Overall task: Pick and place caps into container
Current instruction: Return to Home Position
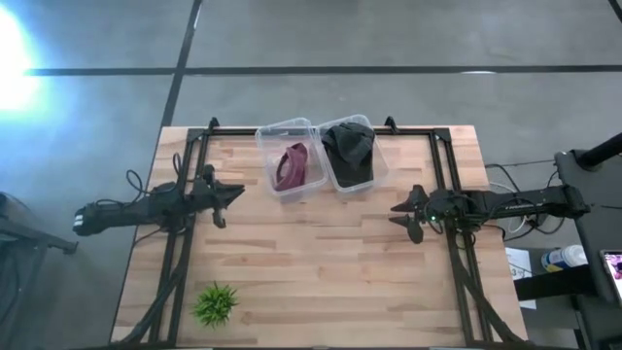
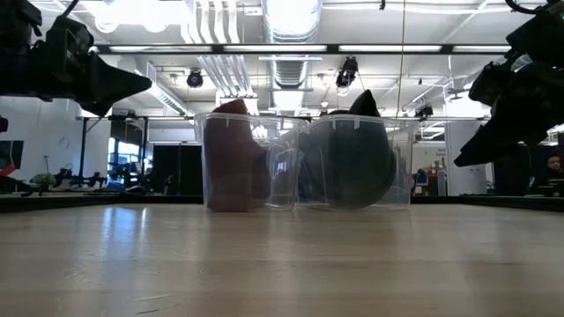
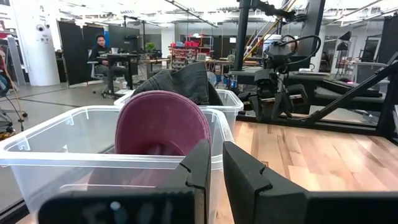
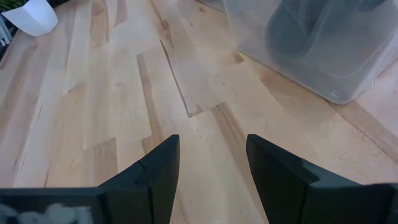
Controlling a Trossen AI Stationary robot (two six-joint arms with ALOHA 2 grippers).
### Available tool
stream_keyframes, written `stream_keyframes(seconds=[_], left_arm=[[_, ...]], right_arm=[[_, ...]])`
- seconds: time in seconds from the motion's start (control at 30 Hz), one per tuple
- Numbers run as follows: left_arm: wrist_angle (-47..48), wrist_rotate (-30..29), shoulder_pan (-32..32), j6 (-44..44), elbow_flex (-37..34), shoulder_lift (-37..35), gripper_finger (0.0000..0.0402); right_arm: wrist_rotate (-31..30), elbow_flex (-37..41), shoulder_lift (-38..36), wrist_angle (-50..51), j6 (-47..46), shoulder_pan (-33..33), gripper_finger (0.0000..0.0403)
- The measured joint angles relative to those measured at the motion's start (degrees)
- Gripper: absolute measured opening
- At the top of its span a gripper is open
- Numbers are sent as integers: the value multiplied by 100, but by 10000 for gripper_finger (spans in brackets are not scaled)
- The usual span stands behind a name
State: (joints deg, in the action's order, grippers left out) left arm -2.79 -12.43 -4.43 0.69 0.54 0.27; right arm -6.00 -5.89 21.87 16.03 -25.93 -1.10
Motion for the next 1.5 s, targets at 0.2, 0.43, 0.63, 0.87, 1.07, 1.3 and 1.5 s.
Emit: stream_keyframes(seconds=[0.2, 0.43, 0.63, 0.87, 1.07, 1.3, 1.5], left_arm=[[-2, 0, 0, 0, 2, 0, 37], [-5, 4, 0, 0, 4, 0, 37], [-7, 6, 0, 0, 4, 0, 37], [-9, 7, 0, 0, 7, 0, 37], [-11, 8, 1, -1, 7, 7, 37], [-11, 9, 2, -2, 7, 33, 37], [-13, 8, 2, 0, 7, 33, 37]], right_arm=[[0, 0, -1, 0, 0, 0, 183], [0, 2, -104, 91, -2, 2, 183], [-16, 2, -866, 130, 269, 42, 183], [10, 2, -2069, -189, 1446, 42, 183], [56, 83, -2186, -907, 2319, 15, 183], [62, 538, -2188, -1839, 2057, -17, 183], [65, 538, -2188, -1751, 2441, -15, 183]])
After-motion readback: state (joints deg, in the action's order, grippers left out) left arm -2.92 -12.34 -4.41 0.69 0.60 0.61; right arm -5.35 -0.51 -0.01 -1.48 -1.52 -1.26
